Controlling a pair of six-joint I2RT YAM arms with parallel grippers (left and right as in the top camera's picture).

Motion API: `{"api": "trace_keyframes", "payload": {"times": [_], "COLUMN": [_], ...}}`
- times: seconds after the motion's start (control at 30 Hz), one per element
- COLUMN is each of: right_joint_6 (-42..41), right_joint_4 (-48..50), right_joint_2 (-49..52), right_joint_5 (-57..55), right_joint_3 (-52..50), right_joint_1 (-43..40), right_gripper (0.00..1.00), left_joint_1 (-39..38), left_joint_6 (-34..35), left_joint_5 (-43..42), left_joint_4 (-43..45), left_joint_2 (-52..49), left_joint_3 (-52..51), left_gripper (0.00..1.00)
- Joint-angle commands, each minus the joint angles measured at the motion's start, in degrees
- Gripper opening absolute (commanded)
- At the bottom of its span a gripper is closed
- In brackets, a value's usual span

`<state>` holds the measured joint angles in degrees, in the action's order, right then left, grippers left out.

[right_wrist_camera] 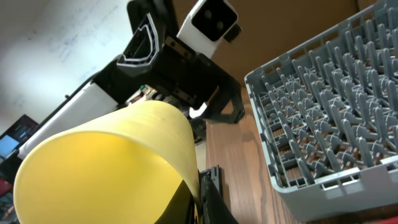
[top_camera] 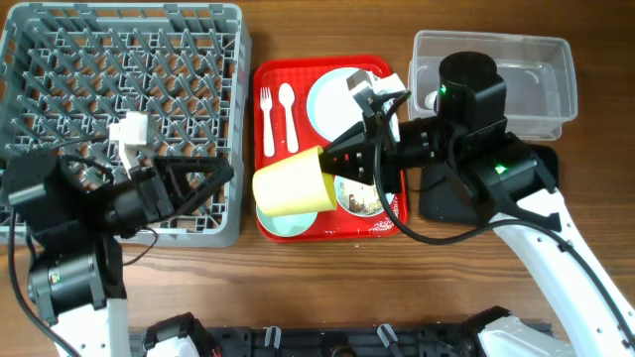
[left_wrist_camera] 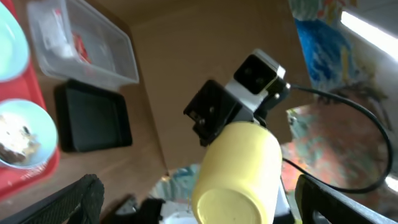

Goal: Sort waste into correct bins and load items into the dishwasher rack
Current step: 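Hand the yellow cup from the right gripper to the left gripper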

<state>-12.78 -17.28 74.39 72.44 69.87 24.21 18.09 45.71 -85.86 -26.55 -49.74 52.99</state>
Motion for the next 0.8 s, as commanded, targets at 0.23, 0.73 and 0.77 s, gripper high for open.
{"api": "trace_keyframes", "payload": {"times": [0.23, 0.73, 0.77], "right_joint_6": [-7.34, -8.31, -8.33], "right_joint_4": [8.28, 10.45, 10.54], "right_joint_2": [3.78, 6.08, 6.08], "right_joint_5": [-4.57, -6.91, -6.88], "right_joint_3": [0.39, 0.39, 0.39], "right_joint_1": [5.29, 7.56, 7.21], "right_gripper": [0.04, 0.08, 0.21], "left_joint_1": [-9.73, -10.1, -10.1], "left_joint_6": [-1.33, -1.33, -1.33], "left_joint_5": [-4.48, -4.5, -4.5], "left_joint_4": [2.4, 2.36, 2.36], "left_joint_2": [0.35, 0.61, 0.61], "left_joint_3": [0.28, 0.28, 0.28], "left_gripper": [0.92, 0.63, 0.64]}}
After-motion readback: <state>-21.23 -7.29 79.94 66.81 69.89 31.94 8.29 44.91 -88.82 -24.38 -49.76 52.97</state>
